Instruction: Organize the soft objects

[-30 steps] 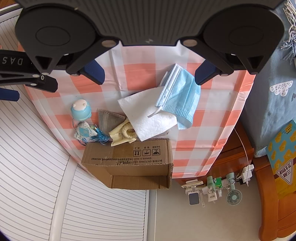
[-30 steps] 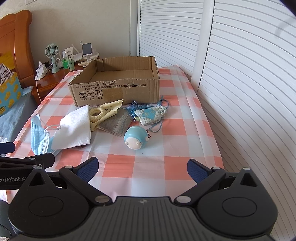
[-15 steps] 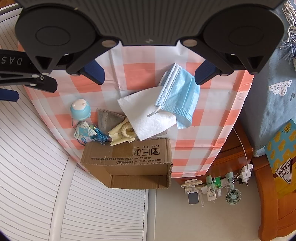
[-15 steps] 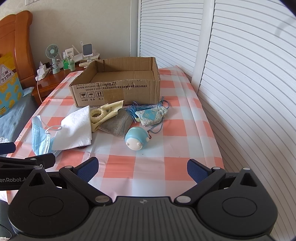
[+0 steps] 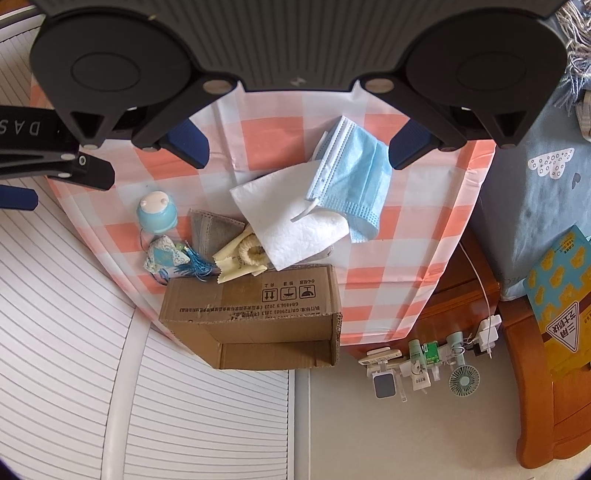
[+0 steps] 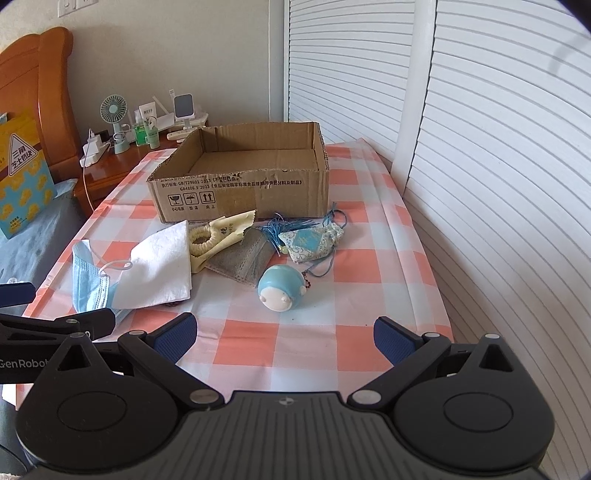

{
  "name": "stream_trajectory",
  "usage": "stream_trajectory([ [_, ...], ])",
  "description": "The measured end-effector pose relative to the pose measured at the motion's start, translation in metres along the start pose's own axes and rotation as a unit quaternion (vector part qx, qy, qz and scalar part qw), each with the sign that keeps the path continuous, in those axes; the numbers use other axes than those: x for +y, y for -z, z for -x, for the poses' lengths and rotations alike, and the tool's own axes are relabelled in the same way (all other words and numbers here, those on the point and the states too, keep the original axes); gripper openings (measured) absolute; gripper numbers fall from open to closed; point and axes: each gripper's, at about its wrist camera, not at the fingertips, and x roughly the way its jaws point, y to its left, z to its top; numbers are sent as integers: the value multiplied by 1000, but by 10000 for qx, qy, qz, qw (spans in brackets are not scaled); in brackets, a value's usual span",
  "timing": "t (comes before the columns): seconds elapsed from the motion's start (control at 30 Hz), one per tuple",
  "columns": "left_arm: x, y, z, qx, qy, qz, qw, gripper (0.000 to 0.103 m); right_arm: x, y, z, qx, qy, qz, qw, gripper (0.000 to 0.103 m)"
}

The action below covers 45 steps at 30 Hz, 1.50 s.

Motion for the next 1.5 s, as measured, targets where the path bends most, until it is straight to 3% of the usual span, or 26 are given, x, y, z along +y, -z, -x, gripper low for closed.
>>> stream_trajectory([
  [0.53, 6, 1, -22, -126, 58, -380, 9992, 103, -7, 0, -10, -19, -112, -59, 9999, 103],
  [0.8, 26, 18, -57, 178, 97, -442, 9988, 103, -9, 2, -34, -78, -396, 218, 9989, 103],
  [0.97, 37, 29, -77, 367, 71, -342, 9987, 103, -9, 8, -64, 141, -451, 504, 9976, 103],
  [1.1, 47, 34, -91, 540, 253, -196, 9980, 103, -12, 13, -82, 334, -626, 545, 9960, 103],
  [1.17, 52, 37, -91, 370, 330, -54, 9988, 103, -14, 14, -87, 329, -682, 556, 9956, 103],
  [1.33, 52, 46, -91, -14, 406, -269, 9988, 103, -15, 13, -100, 334, -768, 699, 9940, 103],
  [1.5, 58, 41, -93, 44, 611, -486, 9969, 103, -13, 18, -113, 359, -744, 872, 9928, 103],
])
